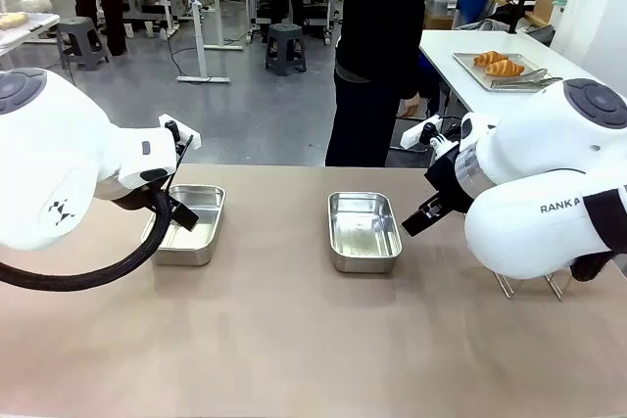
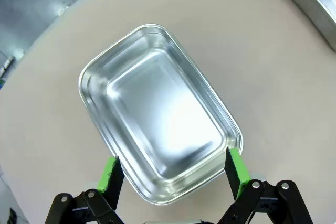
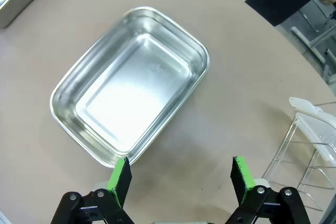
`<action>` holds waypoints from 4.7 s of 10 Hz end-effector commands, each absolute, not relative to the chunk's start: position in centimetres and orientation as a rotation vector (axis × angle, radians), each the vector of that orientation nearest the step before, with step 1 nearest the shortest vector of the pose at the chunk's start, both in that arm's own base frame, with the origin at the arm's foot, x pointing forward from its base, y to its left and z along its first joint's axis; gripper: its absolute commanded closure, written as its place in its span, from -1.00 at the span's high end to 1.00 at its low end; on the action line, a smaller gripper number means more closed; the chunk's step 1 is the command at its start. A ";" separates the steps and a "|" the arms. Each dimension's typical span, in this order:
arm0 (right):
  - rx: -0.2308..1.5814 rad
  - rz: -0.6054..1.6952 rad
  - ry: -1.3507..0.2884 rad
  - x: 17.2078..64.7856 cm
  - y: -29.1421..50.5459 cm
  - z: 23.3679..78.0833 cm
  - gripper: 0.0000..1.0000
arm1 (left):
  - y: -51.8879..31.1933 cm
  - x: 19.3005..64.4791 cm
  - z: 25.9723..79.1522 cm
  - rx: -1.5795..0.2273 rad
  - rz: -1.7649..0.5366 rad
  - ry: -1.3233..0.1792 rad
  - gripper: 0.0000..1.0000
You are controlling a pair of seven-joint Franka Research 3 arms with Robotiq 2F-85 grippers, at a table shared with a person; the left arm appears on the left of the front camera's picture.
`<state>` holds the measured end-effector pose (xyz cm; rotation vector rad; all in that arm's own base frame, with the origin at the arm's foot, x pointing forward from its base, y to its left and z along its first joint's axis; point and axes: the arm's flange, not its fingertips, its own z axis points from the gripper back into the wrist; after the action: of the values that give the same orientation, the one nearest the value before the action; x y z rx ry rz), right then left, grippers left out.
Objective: Place the bread in airtight containers.
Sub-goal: Lift both Airtight Container.
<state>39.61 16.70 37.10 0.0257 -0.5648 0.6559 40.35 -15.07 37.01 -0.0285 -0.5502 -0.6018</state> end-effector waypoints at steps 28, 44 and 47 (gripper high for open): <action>0.612 0.665 -0.995 34.3 -17.1 48.8 1.00 | 17.5 36.4 50.6 -0.532 -0.853 -0.838 1.00; 0.612 0.665 -0.995 34.3 -17.1 48.8 1.00 | 17.5 36.4 50.6 -0.532 -0.853 -0.838 1.00; 0.612 0.665 -0.995 34.3 -17.1 48.8 1.00 | 17.5 36.4 50.6 -0.532 -0.853 -0.838 1.00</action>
<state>33.86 -17.02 48.75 0.6130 -0.9578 0.6480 36.24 17.37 50.63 -0.5241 -0.8150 -0.8359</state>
